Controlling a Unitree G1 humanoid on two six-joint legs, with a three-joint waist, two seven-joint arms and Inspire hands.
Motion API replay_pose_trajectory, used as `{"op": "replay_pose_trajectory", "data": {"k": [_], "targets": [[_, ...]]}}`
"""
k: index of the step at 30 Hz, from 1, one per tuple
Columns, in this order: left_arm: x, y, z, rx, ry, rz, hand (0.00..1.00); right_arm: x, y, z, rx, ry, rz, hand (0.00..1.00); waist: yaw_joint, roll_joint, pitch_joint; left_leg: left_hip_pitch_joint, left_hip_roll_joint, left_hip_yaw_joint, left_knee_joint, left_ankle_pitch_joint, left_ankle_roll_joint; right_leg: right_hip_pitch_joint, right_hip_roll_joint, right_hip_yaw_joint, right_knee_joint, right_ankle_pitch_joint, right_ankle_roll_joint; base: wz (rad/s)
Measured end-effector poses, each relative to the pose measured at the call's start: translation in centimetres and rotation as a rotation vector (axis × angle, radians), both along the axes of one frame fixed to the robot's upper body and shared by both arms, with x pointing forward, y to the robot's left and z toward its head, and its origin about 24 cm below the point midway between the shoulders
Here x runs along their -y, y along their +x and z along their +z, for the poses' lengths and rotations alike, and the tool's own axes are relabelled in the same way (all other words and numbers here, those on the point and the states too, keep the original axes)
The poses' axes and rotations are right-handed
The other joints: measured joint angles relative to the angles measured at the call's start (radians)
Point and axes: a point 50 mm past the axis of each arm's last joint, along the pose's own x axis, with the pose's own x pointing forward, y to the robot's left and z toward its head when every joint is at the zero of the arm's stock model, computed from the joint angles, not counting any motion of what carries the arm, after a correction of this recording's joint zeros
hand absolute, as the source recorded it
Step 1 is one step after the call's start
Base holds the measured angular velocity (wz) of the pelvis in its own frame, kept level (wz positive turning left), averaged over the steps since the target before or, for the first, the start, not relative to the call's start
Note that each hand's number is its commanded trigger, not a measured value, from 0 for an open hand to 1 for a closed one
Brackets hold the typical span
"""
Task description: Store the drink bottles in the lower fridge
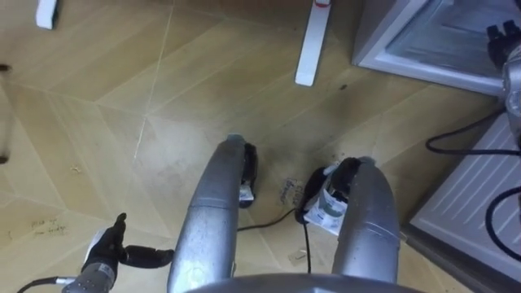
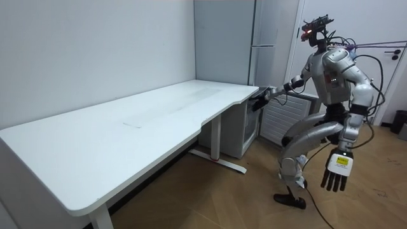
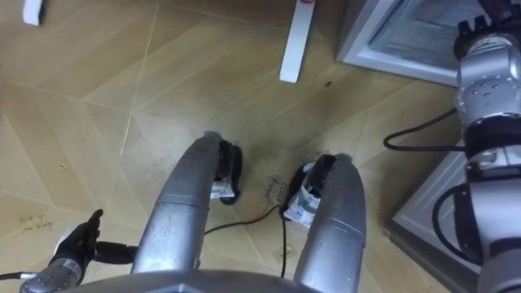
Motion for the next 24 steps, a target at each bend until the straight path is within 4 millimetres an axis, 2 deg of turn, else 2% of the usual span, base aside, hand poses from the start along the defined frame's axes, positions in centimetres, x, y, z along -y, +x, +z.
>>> {"op": "replay_pose_trajectory", "data": {"k": [4,6,8,10,15,17,21,23,24], "targets": [[0.0,0.1,0.0,-0.005,-0.012,-0.007,0.0,0.1,-0.5,-1.3,-0.023,-0.006,0.04,0.0,-0.007,0.01,0.0009,0.055,-0.002,-0.024,-0.051,0.008,-0.008,0.073,0.008,-0.033,-0.06,0.009,-0.013,0.07],[0.0,0.2,-0.1,-0.008,-0.022,-0.013,0.0,0.3,-0.9,-2.1,-0.062,-0.052,0.075,0.0,-0.01,0.014,0.0009,0.077,-0.001,-0.028,-0.067,0.01,-0.005,0.099,0.012,-0.04,-0.078,0.01,-0.012,-0.02],[-0.1,0.2,-0.2,-0.017,-0.024,-0.012,0.0,0.4,-1.3,-2.9,-0.1,-0.126,0.138,0.0,-0.007,0.02,0.0052,0.108,0.013,-0.023,-0.083,0.01,-0.005,0.13,0.029,-0.039,-0.106,0.017,-0.008,-0.16],[-0.2,0.6,-0.2,-0.019,-0.028,-0.014,0.0,0.7,-1.7,-3.5,-0.129,-0.173,0.173,0.0,-0.007,0.024,0.0074,0.133,0.015,-0.025,-0.101,0.01,-0.006,0.156,0.035,-0.042,-0.128,0.02,-0.005,-0.06],[-0.8,0.6,-0.2,-0.014,-0.015,-0.004,0.0,2.8,-4.5,-5.6,-0.307,-0.453,0.351,0.0,-0.003,0.033,0.0074,0.204,0.015,-0.028,-0.161,0.013,-0.01,0.234,0.041,-0.061,-0.193,0.025,0.002,0.02],[-1.2,0.0,-0.4,-0.044,0.006,-0.007,0.0,3.2,-5.8,-6.7,-0.419,-0.592,0.482,0.0,0.0,0.04,0.0071,0.25,0.03,-0.029,-0.206,0.019,-0.013,0.29,0.061,-0.076,-0.255,0.041,0.006,-0.03],[-1.4,-0.2,-0.6,-0.063,0.018,-0.004,0.0,3.1,-7.7,-8.7,-0.538,-0.676,0.631,0.0,-0.002,0.041,0.0049,0.309,0.03,-0.035,-0.283,0.038,-0.017,0.354,0.081,-0.089,-0.344,0.065,0.017,0.02],[-1.4,-0.1,-0.7,-0.065,0.02,0.001,0.0,2.7,-10.4,-11.2,-0.633,-0.658,0.696,0.0,-0.001,0.044,0.002,0.367,0.03,-0.035,-0.342,0.052,-0.016,0.424,0.09,-0.104,-0.413,0.078,0.029,0.14],[-1.5,-0.1,-0.7,-0.066,0.022,0.003,0.0,2.4,-11.0,-11.9,-0.647,-0.644,0.712,0.0,-0.003,0.044,0.0008,0.381,0.03,-0.035,-0.357,0.055,-0.016,0.441,0.092,-0.109,-0.431,0.082,0.031,0.14]]}}
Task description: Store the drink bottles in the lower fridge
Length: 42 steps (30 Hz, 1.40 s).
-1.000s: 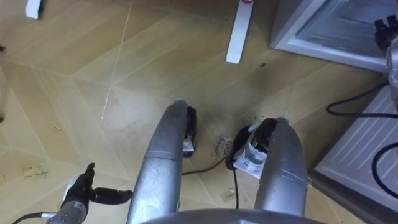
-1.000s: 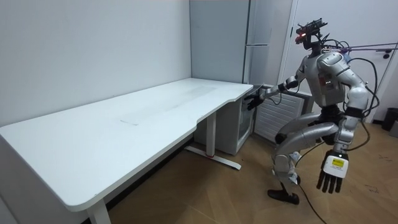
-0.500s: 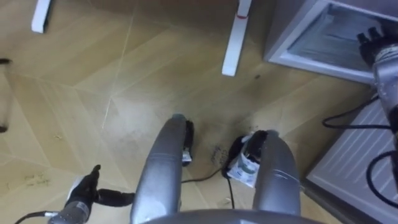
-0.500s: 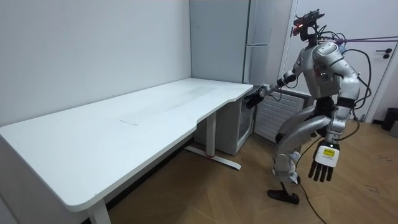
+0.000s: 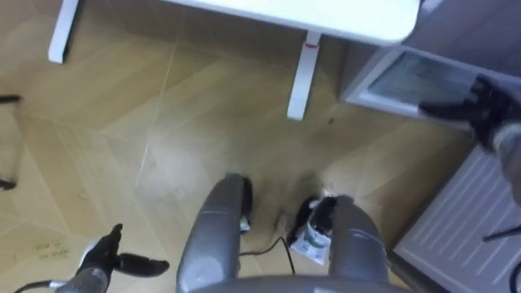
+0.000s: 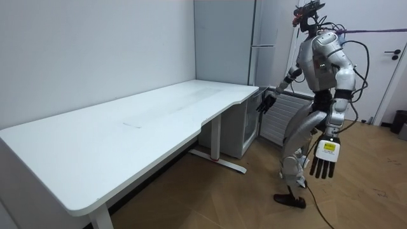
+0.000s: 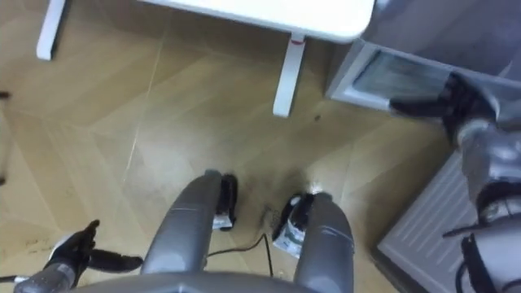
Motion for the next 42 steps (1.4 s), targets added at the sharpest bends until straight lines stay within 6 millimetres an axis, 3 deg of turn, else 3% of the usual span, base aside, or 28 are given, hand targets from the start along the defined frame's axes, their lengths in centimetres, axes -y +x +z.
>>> {"op": "replay_pose_trajectory", "data": {"k": [4,8,14,17,24,29,39,42], "targets": [[0.5,0.3,-0.3,0.005,0.02,0.003,0.0,-2.0,-5.0,-4.3,-0.164,0.07,0.001,0.0,-0.013,0.005,-0.012,0.104,-0.003,-0.005,-0.095,0.018,0.001,0.123,0.018,-0.029,-0.123,0.027,0.021,0.14],[2.2,-0.1,-1.2,0.009,-0.013,0.039,0.0,-4.5,-9.7,-7.6,-0.304,0.133,-0.018,0.0,-0.033,0.009,-0.0277,0.271,-0.028,0.0,-0.247,0.055,0.009,0.285,0.023,-0.044,-0.268,0.066,0.049,0.1],[2.7,-1.3,-1.6,-0.002,0.006,0.049,0.0,-6.7,-15.4,-9.8,-0.453,0.184,-0.032,0.0,-0.059,0.002,-0.0473,0.491,-0.044,0.002,-0.434,0.096,0.014,0.505,0.061,-0.055,-0.466,0.128,0.082,0.01],[2.8,-1.7,-1.7,-0.003,0.019,0.082,0.0,-7.7,-17.6,-10.5,-0.498,0.219,-0.066,0.0,-0.072,-0.001,-0.0467,0.567,-0.045,-0.004,-0.474,0.096,0.015,0.599,0.078,-0.061,-0.549,0.154,0.093,0.03],[3.9,-2.9,-2.3,-0.039,0.011,0.088,0.0,-9.5,-18.2,-11.0,-0.525,0.26,-0.044,0.0,-0.085,-0.018,-0.0411,0.661,-0.05,0.005,-0.508,0.098,0.017,0.686,0.084,-0.049,-0.596,0.164,0.101,-0.06],[4.5,-3.7,-2.5,-0.052,-0.01,0.133,0.0,-9.6,-18.9,-11.2,-0.547,0.268,-0.06,0.0,-0.087,-0.022,-0.0426,0.703,-0.05,0.009,-0.528,0.097,0.017,0.721,0.087,-0.033,-0.601,0.167,0.103,-0.05],[3.4,-5.2,-2.6,-0.114,0.019,0.222,0.0,-9.3,-20.1,-11.3,-0.576,0.308,-0.168,0.0,-0.108,-0.029,-0.0439,0.748,-0.05,0.011,-0.535,0.097,0.017,0.763,0.092,-0.01,-0.616,0.168,0.102,-0.03],[3.4,-5.3,-2.6,-0.135,0.028,0.209,0.0,-9.3,-20.2,-11.3,-0.578,0.323,-0.181,0.0,-0.111,-0.028,-0.0442,0.756,-0.046,0.032,-0.535,0.097,0.017,0.764,0.094,0.009,-0.615,0.168,0.101,-0.15]]}}
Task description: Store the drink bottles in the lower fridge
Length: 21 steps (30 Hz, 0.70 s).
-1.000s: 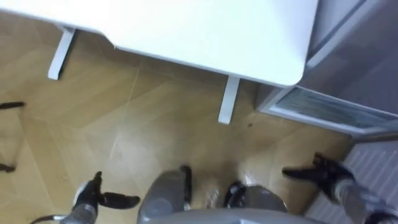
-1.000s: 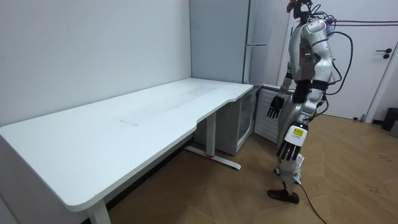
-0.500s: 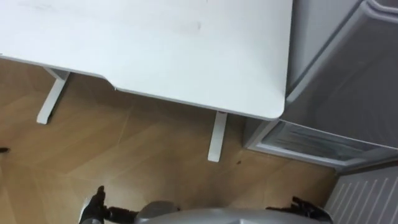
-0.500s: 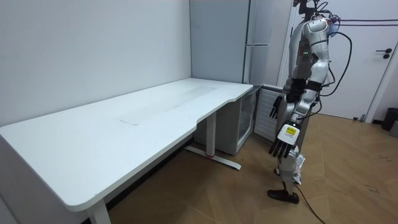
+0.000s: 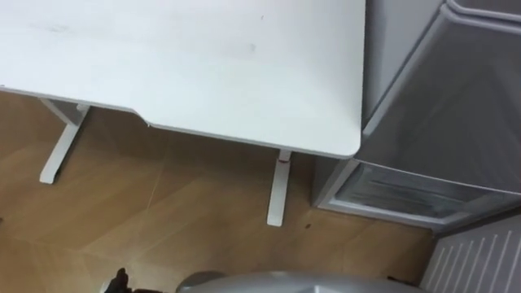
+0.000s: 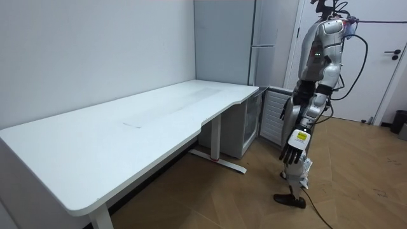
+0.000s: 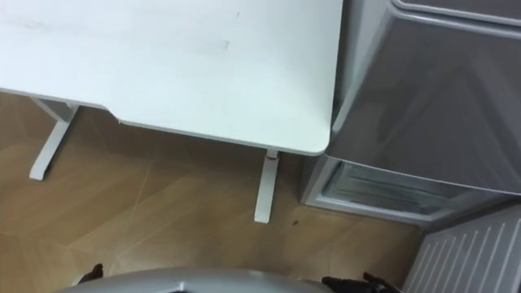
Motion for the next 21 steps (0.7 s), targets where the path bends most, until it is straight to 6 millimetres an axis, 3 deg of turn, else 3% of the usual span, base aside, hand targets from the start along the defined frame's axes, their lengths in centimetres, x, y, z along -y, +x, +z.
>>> {"op": "replay_pose_trajectory", "data": {"k": [12,17,21], "targets": [[0.9,3.3,0.0,0.059,-0.023,-0.056,0.0,-0.1,1.2,0.1,0.034,-0.028,0.073,0.0,-0.007,0.011,-0.0002,0.042,0.008,0.052,-0.024,-0.001,0.001,-0.001,0.008,0.062,-0.001,0.007,0.0,-0.15],[1.1,3.2,-0.1,0.056,-0.029,-0.054,0.0,0.1,3.0,0.4,0.071,-0.093,0.166,0.0,-0.03,0.01,0.0066,0.062,0.009,0.063,-0.041,-0.001,0.0,0.005,0.01,0.08,-0.006,0.01,-0.001,-0.1],[1.0,3.3,-0.1,0.063,-0.026,-0.064,0.0,0.5,5.5,1.2,0.158,-0.163,0.237,0.0,-0.024,0.005,0.0032,0.058,0.013,0.091,-0.044,-0.001,0.0,-0.015,0.014,0.109,-0.003,0.011,-0.002,-0.2]]}}
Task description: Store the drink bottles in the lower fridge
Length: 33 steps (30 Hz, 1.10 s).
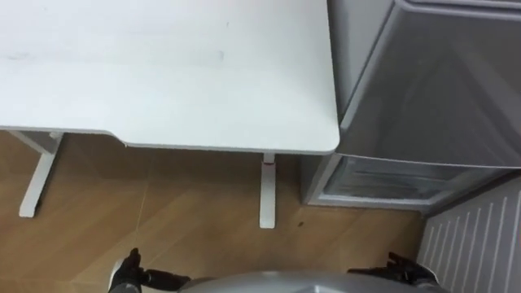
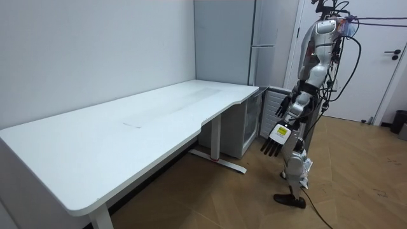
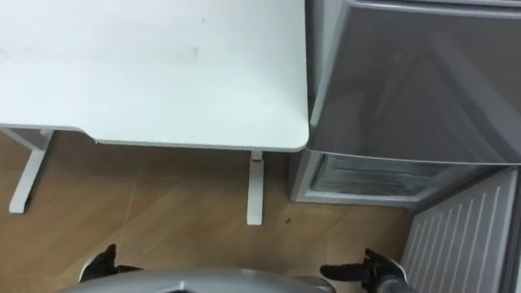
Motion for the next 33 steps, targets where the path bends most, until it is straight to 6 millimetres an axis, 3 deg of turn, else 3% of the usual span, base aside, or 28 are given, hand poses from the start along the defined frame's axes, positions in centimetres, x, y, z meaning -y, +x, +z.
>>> {"op": "replay_pose_trajectory", "data": {"k": [3,5,8,12,16,19,23,33], "targets": [[-0.2,-0.2,0.0,-0.012,0.002,-0.024,0.0,0.2,3.0,1.4,0.127,-0.06,0.078,0.0,-0.004,-0.007,-0.0001,0.007,0.0,0.016,-0.007,0.0,0.0,-0.003,0.0,0.015,0.001,0.002,0.001,-0.16],[-0.7,-0.1,0.2,-0.01,0.011,-0.027,0.0,0.6,5.8,3.2,0.262,-0.102,0.084,0.0,-0.012,-0.014,-0.0048,0.012,0.0,0.021,-0.007,0.0,0.0,-0.003,0.0,0.024,0.0,0.005,0.002,-0.12],[-1.3,0.1,0.4,-0.005,0.031,-0.027,0.0,1.3,8.4,5.6,0.39,-0.185,0.108,0.0,-0.023,-0.026,-0.0061,0.012,0.0,0.022,-0.008,0.0,0.0,-0.004,0.001,0.029,0.0,0.007,0.003,0.0],[-1.3,-0.5,0.3,-0.018,0.025,-0.018,0.0,2.5,8.6,6.9,0.424,-0.268,0.117,0.0,-0.031,-0.024,-0.0005,0.012,0.003,0.047,-0.011,0.0,0.0,-0.019,0.004,0.054,0.0,0.018,0.003,-0.25],[-2.0,-0.4,0.7,0.003,0.047,-0.003,0.0,3.5,10.3,9.8,0.542,-0.37,0.105,0.0,-0.066,-0.021,0.0004,0.006,0.004,0.051,-0.016,0.0,0.0,-0.033,0.008,0.076,0.003,0.027,0.003,-0.16],[-2.4,0.0,1.1,0.03,0.063,-0.011,0.0,4.8,10.7,11.5,0.604,-0.45,0.052,0.0,-0.082,-0.035,-0.0039,0.01,0.004,0.055,-0.016,0.0,0.0,-0.03,0.008,0.077,0.004,0.029,0.004,-0.03],[-2.3,-0.4,1.2,0.033,0.06,-0.012,0.0,6.1,11.1,14.7,0.75,-0.575,-0.043,0.0,-0.09,-0.038,-0.0092,0.014,0.005,0.051,-0.016,0.0,0.001,-0.031,0.012,0.089,0.002,0.036,0.004,-0.07],[-2.3,-1.6,1.0,-0.012,0.068,0.004,0.0,8.5,10.2,16.5,0.805,-0.711,-0.267,0.0,-0.108,-0.023,-0.0143,0.029,0.016,0.05,-0.026,-0.002,0.003,-0.024,0.024,0.09,0.001,0.04,-0.002,-0.01]]}}
